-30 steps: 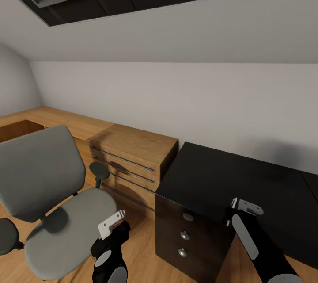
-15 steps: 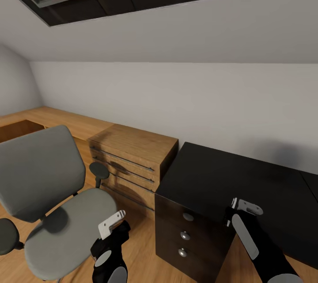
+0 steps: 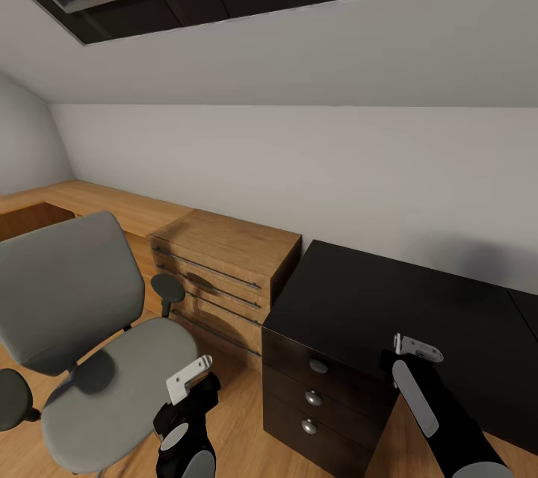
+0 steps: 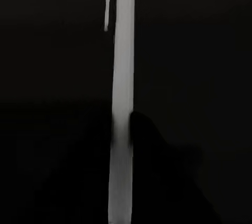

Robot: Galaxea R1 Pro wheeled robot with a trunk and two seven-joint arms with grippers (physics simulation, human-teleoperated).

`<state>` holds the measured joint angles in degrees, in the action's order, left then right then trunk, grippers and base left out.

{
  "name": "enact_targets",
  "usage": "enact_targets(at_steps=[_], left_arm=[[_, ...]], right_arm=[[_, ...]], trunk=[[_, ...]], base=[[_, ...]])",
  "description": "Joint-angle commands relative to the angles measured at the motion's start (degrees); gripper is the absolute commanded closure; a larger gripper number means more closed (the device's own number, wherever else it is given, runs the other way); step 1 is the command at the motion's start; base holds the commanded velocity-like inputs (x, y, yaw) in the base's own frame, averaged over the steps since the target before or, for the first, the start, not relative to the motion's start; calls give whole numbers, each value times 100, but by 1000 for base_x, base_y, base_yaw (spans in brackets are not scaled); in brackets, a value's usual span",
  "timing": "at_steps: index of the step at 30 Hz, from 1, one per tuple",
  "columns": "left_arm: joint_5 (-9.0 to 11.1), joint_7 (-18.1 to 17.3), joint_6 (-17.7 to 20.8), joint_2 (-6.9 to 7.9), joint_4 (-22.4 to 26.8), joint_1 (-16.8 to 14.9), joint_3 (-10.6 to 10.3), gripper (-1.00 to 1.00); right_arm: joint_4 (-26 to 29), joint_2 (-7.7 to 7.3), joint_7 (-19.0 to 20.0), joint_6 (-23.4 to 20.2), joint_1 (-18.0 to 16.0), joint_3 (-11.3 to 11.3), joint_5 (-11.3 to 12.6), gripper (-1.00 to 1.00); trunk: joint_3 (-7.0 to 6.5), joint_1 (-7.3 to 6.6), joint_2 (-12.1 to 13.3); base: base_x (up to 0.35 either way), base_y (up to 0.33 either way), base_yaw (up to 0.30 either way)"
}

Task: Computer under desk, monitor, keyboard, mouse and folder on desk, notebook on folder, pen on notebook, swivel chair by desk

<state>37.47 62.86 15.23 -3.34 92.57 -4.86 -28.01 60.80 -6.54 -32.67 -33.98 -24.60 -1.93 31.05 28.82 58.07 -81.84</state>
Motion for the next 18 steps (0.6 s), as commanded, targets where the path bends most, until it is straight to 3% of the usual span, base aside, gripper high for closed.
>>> enact_targets(at_steps=[1,18], left_arm=[[6,34,59,0,8,-6,-3,-100],[6,31,59,0,7,-6,-3,-100]], right_arm=[[-296,-5,-64,-20,-1,-19,181,100],[-296,-13,-64,-21,-1,-18,175,100]], trunk=[[7,0,-3],[7,0,-3]], base=[[0,0,0],[0,0,0]])
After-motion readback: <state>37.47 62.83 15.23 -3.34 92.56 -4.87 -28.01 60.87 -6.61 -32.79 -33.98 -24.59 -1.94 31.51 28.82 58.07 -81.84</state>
